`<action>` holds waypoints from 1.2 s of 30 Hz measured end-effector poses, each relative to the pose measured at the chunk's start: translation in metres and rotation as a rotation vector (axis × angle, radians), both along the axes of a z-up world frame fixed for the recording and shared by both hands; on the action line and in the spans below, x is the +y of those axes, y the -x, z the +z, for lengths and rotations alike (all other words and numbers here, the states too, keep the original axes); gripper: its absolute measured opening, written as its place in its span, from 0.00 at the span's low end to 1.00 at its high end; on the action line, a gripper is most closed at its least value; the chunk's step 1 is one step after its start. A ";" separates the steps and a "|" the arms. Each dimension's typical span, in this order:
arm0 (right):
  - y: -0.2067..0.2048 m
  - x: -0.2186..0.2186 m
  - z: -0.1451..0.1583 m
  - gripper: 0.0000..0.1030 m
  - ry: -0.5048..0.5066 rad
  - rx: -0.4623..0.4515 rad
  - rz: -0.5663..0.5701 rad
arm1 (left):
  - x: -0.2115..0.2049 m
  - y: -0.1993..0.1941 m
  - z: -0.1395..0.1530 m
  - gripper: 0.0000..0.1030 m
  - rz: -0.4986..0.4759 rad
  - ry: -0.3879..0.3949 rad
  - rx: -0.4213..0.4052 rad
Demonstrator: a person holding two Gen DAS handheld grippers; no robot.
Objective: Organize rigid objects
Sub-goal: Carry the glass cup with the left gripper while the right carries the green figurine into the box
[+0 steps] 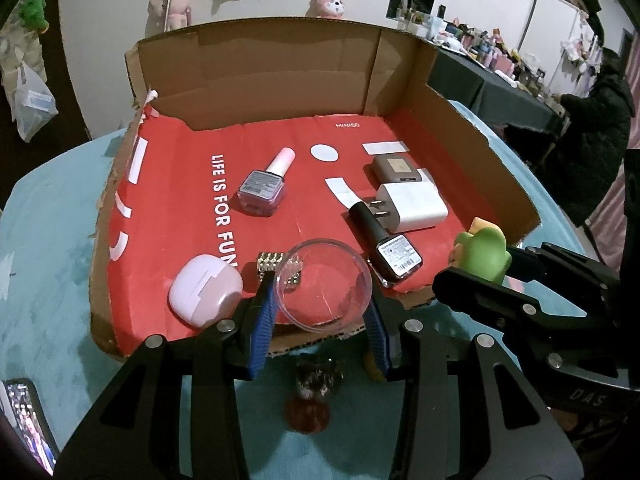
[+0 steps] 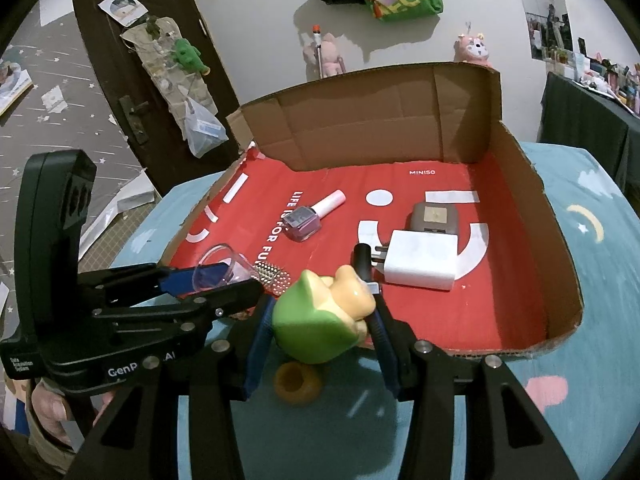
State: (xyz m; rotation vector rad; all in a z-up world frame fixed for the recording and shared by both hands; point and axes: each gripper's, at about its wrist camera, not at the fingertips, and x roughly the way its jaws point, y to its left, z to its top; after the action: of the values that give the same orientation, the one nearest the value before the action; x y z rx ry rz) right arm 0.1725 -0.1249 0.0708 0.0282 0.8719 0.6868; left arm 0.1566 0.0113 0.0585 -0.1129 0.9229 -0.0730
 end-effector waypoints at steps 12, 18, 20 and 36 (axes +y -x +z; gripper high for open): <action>-0.019 0.012 -0.011 0.48 0.018 0.026 0.014 | 0.006 -0.021 -0.019 0.38 -0.015 0.025 0.058; -0.025 0.018 -0.018 0.48 0.025 0.043 0.024 | 0.010 -0.029 -0.029 0.37 -0.007 0.031 0.082; -0.026 0.019 -0.020 0.48 0.027 0.048 0.028 | 0.011 -0.031 -0.032 0.37 -0.001 0.031 0.090; -0.037 0.035 -0.034 0.48 0.038 0.084 0.067 | 0.031 -0.046 -0.043 0.37 0.057 0.018 0.097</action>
State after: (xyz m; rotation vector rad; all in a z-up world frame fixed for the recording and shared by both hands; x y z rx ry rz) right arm 0.2093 -0.0894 0.0370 -0.0060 0.9693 0.7353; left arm 0.2030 0.0422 0.0156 -0.1602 1.0149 -0.0231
